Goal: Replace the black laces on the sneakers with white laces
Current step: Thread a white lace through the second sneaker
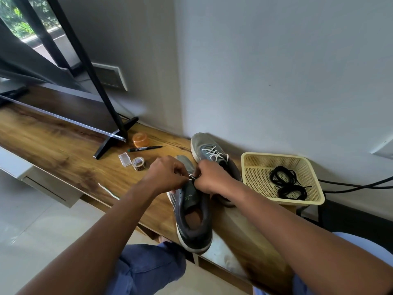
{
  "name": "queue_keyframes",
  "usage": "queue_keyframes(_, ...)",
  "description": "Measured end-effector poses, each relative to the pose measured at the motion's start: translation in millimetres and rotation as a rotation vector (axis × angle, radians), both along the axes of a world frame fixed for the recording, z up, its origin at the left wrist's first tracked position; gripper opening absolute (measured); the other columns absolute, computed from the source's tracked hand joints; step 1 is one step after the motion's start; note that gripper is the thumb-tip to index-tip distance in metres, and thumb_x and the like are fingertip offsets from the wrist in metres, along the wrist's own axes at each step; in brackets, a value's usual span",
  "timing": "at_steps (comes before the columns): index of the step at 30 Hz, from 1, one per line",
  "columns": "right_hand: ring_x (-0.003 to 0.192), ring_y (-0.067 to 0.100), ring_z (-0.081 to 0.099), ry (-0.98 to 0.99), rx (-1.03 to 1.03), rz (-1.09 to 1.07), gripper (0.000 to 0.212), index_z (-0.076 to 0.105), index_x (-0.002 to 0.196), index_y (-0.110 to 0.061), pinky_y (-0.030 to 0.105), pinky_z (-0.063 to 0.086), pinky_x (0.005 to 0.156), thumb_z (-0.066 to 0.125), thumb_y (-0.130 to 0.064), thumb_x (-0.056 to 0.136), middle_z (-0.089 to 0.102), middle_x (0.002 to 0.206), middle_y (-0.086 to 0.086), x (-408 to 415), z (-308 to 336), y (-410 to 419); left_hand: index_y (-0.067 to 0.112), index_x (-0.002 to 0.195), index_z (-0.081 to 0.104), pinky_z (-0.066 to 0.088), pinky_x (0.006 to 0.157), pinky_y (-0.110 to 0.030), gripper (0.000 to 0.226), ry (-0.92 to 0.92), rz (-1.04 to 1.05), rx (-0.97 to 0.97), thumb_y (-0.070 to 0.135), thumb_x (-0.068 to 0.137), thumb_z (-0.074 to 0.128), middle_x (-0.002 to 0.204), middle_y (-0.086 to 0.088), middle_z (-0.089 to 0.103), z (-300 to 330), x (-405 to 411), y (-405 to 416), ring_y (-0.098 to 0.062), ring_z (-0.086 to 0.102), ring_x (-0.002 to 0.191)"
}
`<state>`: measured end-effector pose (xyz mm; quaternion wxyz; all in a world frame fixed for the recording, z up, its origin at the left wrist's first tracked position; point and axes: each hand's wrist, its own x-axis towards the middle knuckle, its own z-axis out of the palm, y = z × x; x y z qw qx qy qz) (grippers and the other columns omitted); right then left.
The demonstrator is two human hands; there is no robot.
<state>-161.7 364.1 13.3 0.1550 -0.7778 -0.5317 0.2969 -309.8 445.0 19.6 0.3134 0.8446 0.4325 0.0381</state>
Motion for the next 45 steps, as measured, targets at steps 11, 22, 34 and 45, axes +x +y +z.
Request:
queue_keyframes(11, 0.084, 0.028, 0.067, 0.124, -0.019, -0.165, 0.024, 0.068, 0.101, -0.011, 0.032, 0.057, 0.069, 0.058, -0.006, 0.080, 0.067, 0.093, 0.010, 7, -14, 3, 0.025, 0.089, 0.083, 0.058, 0.082, -0.031, 0.008, 0.009, 0.160, 0.166, 0.031, 0.087, 0.078, 0.090, 0.008, 0.076, -16, 10, -12, -0.014, 0.071, 0.089)
queue_keyframes(22, 0.082, 0.027, 0.067, 0.175, -0.025, -0.216, 0.021, 0.073, 0.096, -0.009, 0.029, 0.050, 0.062, 0.057, -0.004, 0.082, 0.068, 0.091, 0.011, 8, -13, -1, 0.027, 0.085, 0.083, 0.060, 0.080, -0.032, 0.008, -0.024, 0.237, 0.064, 0.032, 0.088, 0.078, 0.083, 0.010, 0.075, -22, 12, -18, -0.012, 0.070, 0.085)
queue_keyframes(34, 0.089, 0.027, 0.071, 0.202, -0.026, -0.201, 0.031, 0.077, 0.098, -0.016, 0.030, 0.056, 0.065, 0.055, 0.001, 0.083, 0.073, 0.093, 0.009, 8, -9, -2, 0.028, 0.083, 0.082, 0.062, 0.081, -0.034, 0.006, -0.033, 0.340, -0.006, 0.029, 0.086, 0.077, 0.086, 0.010, 0.076, -20, 17, -21, -0.013, 0.070, 0.087)
queue_keyframes(45, 0.107, 0.026, 0.066, 0.113, 0.000, -0.111, 0.035, 0.075, 0.117, -0.015, 0.041, 0.057, 0.096, 0.062, -0.007, 0.085, 0.072, 0.113, 0.007, 5, -3, -10, 0.024, 0.082, 0.080, 0.062, 0.080, -0.036, 0.010, -0.027, 0.341, 0.007, 0.029, 0.088, 0.074, 0.088, 0.005, 0.075, -25, 23, -24, -0.017, 0.070, 0.087)
